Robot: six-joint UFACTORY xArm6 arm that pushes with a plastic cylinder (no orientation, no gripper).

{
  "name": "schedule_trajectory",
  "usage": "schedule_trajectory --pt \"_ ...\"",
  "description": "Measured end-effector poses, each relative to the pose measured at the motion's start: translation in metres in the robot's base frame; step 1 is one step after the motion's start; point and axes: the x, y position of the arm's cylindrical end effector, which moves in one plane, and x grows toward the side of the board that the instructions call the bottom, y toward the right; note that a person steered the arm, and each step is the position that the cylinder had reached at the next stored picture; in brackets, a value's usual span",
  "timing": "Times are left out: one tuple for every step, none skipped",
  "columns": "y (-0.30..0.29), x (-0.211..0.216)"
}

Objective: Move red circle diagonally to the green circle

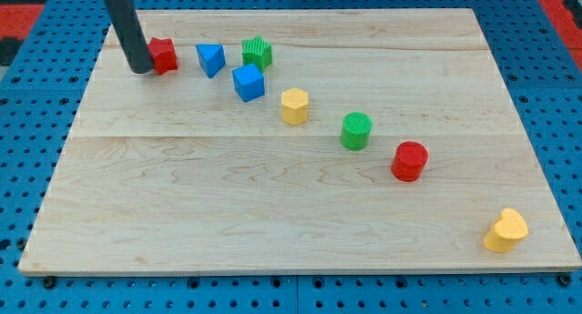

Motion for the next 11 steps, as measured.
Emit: schedule_trajectory --pt "0.028 0.015" --pt "0.013 -0.007" --pt "0.003 -0.040" --pt "0.010 -0.045" --pt "0.054 0.051" --pt "0.170 0.142" --pt "0.274 0.203" --pt "0.326 0.199" --pt "0.337 0.162" --pt "0.310 0.097" --pt "0.308 0.064"
